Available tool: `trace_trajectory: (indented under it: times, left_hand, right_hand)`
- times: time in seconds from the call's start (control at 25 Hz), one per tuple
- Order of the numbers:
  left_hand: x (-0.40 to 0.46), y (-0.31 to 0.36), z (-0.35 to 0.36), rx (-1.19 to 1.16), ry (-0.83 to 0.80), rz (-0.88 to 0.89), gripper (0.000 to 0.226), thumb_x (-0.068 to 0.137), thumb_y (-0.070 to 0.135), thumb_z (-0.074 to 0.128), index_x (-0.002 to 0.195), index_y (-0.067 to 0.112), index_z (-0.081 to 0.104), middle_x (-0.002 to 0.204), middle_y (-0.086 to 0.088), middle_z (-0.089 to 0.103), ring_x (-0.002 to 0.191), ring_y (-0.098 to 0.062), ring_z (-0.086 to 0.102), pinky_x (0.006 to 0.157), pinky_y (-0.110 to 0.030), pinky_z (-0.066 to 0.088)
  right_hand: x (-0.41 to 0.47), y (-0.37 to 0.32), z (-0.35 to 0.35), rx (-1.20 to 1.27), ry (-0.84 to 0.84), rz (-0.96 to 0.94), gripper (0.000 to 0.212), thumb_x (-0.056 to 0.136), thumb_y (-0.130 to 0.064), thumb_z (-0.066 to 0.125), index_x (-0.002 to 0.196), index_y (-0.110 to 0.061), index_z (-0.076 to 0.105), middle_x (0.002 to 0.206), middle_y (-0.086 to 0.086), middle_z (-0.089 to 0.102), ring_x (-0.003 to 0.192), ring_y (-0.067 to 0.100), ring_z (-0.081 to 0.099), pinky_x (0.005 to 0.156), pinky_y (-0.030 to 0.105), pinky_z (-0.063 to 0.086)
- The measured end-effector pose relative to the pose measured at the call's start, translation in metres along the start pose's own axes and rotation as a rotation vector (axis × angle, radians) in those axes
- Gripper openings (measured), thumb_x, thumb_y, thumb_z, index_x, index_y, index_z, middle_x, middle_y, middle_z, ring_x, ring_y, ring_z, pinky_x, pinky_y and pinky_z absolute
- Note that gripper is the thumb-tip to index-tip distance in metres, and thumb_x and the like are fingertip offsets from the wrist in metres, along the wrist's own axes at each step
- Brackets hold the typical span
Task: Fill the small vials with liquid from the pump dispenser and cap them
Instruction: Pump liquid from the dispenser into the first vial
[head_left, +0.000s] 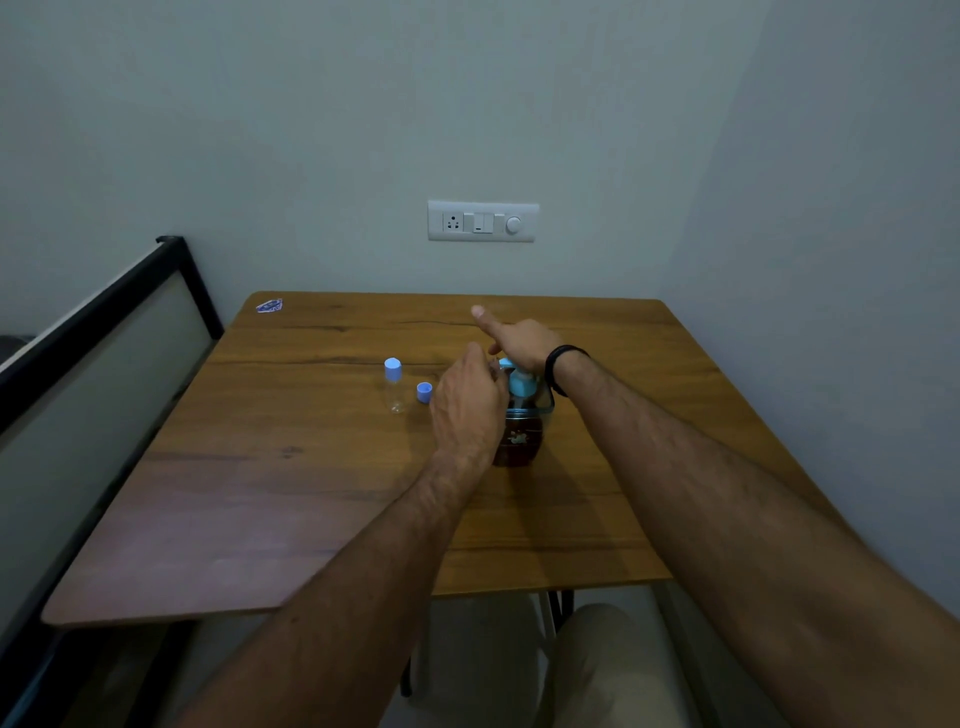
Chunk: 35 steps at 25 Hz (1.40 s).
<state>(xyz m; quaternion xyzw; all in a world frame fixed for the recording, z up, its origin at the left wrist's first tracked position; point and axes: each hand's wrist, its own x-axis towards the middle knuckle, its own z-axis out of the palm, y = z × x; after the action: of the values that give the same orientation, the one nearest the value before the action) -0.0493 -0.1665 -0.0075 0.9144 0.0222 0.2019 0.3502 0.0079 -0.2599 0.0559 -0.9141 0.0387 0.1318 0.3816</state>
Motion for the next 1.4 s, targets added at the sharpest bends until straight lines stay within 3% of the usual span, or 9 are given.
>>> trace_trajectory:
  times: [0.12, 0.24, 0.32, 0.48, 0.72, 0.88, 1.08, 1.28, 1.4]
  left_hand:
    - [0.001, -0.001, 0.001, 0.009, -0.006, -0.006, 0.014, 0.104, 0.023, 0.049, 0.093, 0.020, 0.041, 0.081, 0.006, 0.049, 0.074, -0.010, 0.045, 0.054, -0.019, 0.024]
    - [0.002, -0.003, 0.003, -0.017, 0.000, -0.009, 0.014, 0.104, 0.023, 0.050, 0.093, 0.019, 0.044, 0.080, 0.006, 0.050, 0.075, -0.013, 0.050, 0.060, -0.023, 0.032]
    - [0.002, -0.003, 0.004, -0.022, 0.000, -0.008, 0.014, 0.104, 0.024, 0.051, 0.093, 0.019, 0.045, 0.081, 0.006, 0.051, 0.076, -0.013, 0.052, 0.065, -0.026, 0.039]
    - [0.003, -0.003, 0.006, -0.011, -0.003, -0.008, 0.014, 0.103, 0.024, 0.054, 0.095, 0.020, 0.044, 0.083, 0.005, 0.053, 0.077, -0.012, 0.052, 0.066, -0.025, 0.038]
    - [0.002, -0.003, 0.004, -0.034, -0.021, -0.018, 0.014, 0.104, 0.027, 0.054, 0.095, 0.022, 0.044, 0.085, 0.007, 0.052, 0.078, -0.009, 0.052, 0.067, -0.023, 0.038]
    - [0.001, -0.002, 0.002, -0.010, -0.023, -0.019, 0.014, 0.105, 0.026, 0.051, 0.095, 0.022, 0.042, 0.082, 0.010, 0.046, 0.075, -0.007, 0.045, 0.058, -0.019, 0.029]
    - [0.002, -0.002, 0.003, -0.024, -0.013, -0.019, 0.013, 0.105, 0.027, 0.052, 0.096, 0.021, 0.045, 0.084, 0.007, 0.052, 0.078, -0.010, 0.050, 0.065, -0.023, 0.034]
    - [0.001, -0.001, 0.003, -0.034, -0.012, -0.012, 0.013, 0.105, 0.026, 0.052, 0.096, 0.021, 0.044, 0.085, 0.007, 0.052, 0.079, -0.012, 0.053, 0.069, -0.027, 0.043]
    - [0.001, -0.002, 0.003, -0.031, -0.021, -0.019, 0.013, 0.105, 0.027, 0.051, 0.096, 0.021, 0.044, 0.084, 0.007, 0.052, 0.078, -0.010, 0.052, 0.068, -0.024, 0.039]
  right_hand:
    - [0.003, 0.001, 0.002, -0.017, 0.059, -0.031, 0.069, 0.098, -0.069, 0.041, 0.110, -0.011, 0.075, 0.120, 0.005, 0.069, 0.089, 0.019, 0.059, 0.080, 0.035, 0.044]
    - [-0.008, -0.006, -0.008, 0.023, -0.084, 0.052, 0.091, 0.086, -0.087, 0.034, 0.128, -0.013, 0.067, 0.116, -0.001, 0.053, 0.102, 0.023, 0.052, 0.083, 0.041, 0.039]
    - [-0.009, -0.006, -0.008, 0.038, -0.095, 0.056, 0.095, 0.084, -0.089, 0.031, 0.129, -0.013, 0.066, 0.115, 0.001, 0.052, 0.102, 0.022, 0.051, 0.084, 0.041, 0.038]
    - [0.001, 0.000, 0.003, -0.023, 0.073, -0.039, 0.066, 0.100, -0.066, 0.040, 0.110, -0.011, 0.075, 0.123, 0.007, 0.068, 0.077, 0.011, 0.055, 0.075, 0.033, 0.040]
    - [-0.010, -0.004, -0.007, 0.026, -0.080, 0.037, 0.091, 0.087, -0.087, 0.032, 0.126, -0.013, 0.069, 0.116, 0.001, 0.051, 0.102, 0.021, 0.050, 0.084, 0.040, 0.037]
    - [0.001, 0.000, 0.003, -0.032, 0.075, -0.042, 0.069, 0.098, -0.070, 0.040, 0.103, -0.013, 0.078, 0.122, 0.007, 0.069, 0.075, 0.010, 0.056, 0.067, 0.030, 0.041]
    - [-0.009, -0.004, -0.007, 0.005, -0.072, 0.030, 0.090, 0.086, -0.087, 0.033, 0.123, -0.014, 0.071, 0.114, 0.000, 0.051, 0.101, 0.020, 0.051, 0.085, 0.039, 0.037]
    - [-0.001, 0.001, 0.002, -0.014, 0.066, -0.034, 0.071, 0.096, -0.072, 0.041, 0.103, -0.013, 0.078, 0.117, 0.004, 0.070, 0.076, 0.011, 0.056, 0.075, 0.034, 0.041]
    - [-0.006, -0.003, -0.004, -0.004, -0.023, 0.003, 0.082, 0.090, -0.082, 0.037, 0.117, -0.014, 0.074, 0.117, -0.001, 0.059, 0.092, 0.018, 0.057, 0.083, 0.037, 0.041]
